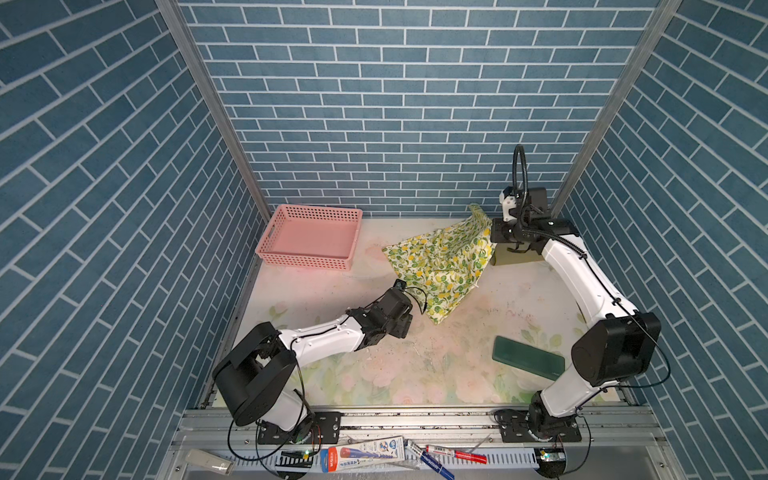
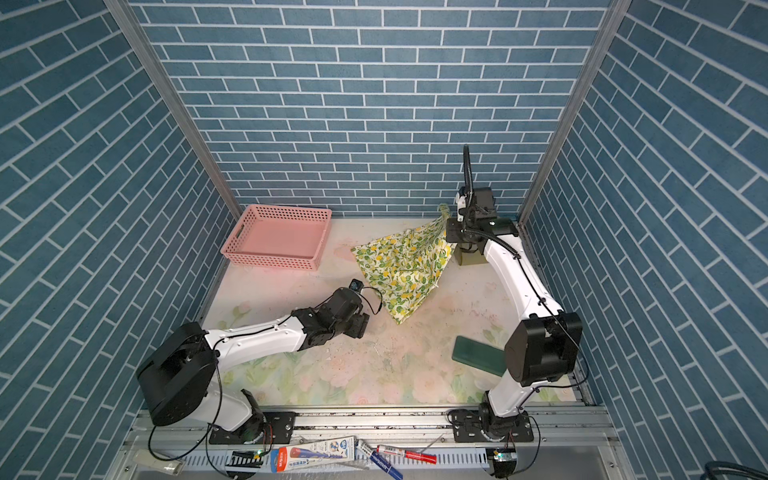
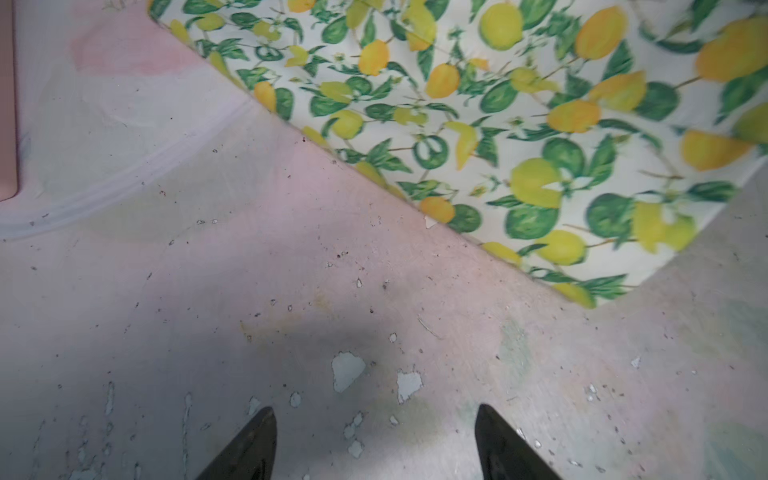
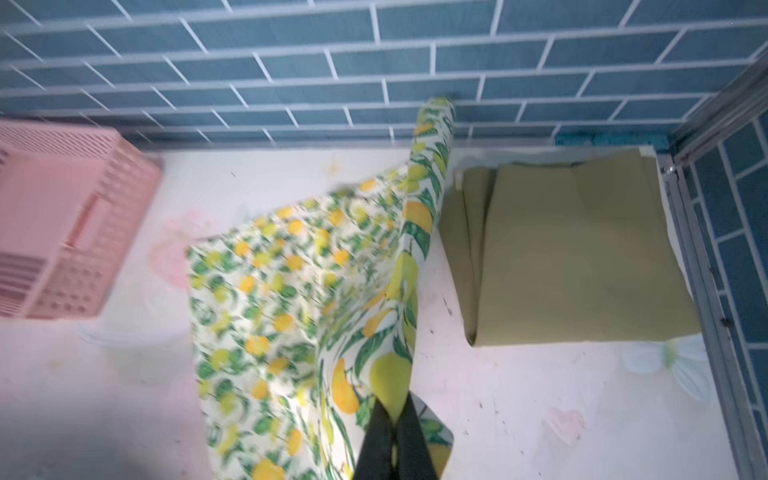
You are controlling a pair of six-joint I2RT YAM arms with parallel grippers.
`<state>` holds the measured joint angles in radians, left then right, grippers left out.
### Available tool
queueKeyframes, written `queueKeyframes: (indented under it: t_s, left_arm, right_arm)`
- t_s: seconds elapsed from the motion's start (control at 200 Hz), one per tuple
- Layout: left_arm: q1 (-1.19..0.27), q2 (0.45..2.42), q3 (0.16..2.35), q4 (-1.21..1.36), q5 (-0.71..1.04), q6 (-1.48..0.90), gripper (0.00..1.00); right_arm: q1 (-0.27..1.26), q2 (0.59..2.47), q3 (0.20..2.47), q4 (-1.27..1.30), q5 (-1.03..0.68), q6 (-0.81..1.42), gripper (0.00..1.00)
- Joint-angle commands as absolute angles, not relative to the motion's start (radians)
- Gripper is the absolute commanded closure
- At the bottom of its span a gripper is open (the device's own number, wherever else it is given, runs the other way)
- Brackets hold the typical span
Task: Fold and stack the skirts
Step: 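Lift the skirt with both grippers, raising it toward the far wall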
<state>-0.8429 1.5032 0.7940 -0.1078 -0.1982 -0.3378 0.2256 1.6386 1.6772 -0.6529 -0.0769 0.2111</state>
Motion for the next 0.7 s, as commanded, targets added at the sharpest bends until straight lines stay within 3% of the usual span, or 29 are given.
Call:
queueKeyframes:
  t_s: [0.0, 0.295, 0.535, 0.695]
  left_arm:
    - [-0.844, 1.489, 0.783, -0.07, -0.194, -0.342, 0.24]
    - [-0.879, 1.491, 0.757, 0.093, -0.096, -0.345, 0.21]
    - [-0.928, 1.535, 0.75, 0.297, -0.001, -0.456, 0.2]
    - [-0.968, 1.522, 0.726, 0.374, -0.093, -0.403, 0.18]
  right_arm:
    - [0.243, 1.632, 1.755, -0.713, -0.153, 0.333, 1.0]
    - [0.366, 1.665, 2.014, -0.732, -0.153, 0.428, 1.0]
    - [0.412, 1.673, 2.059, -0.679, -0.116, 0.494, 1.0]
    - [0.428, 1.68, 2.075, -0.67, -0.094, 0.509, 1.0]
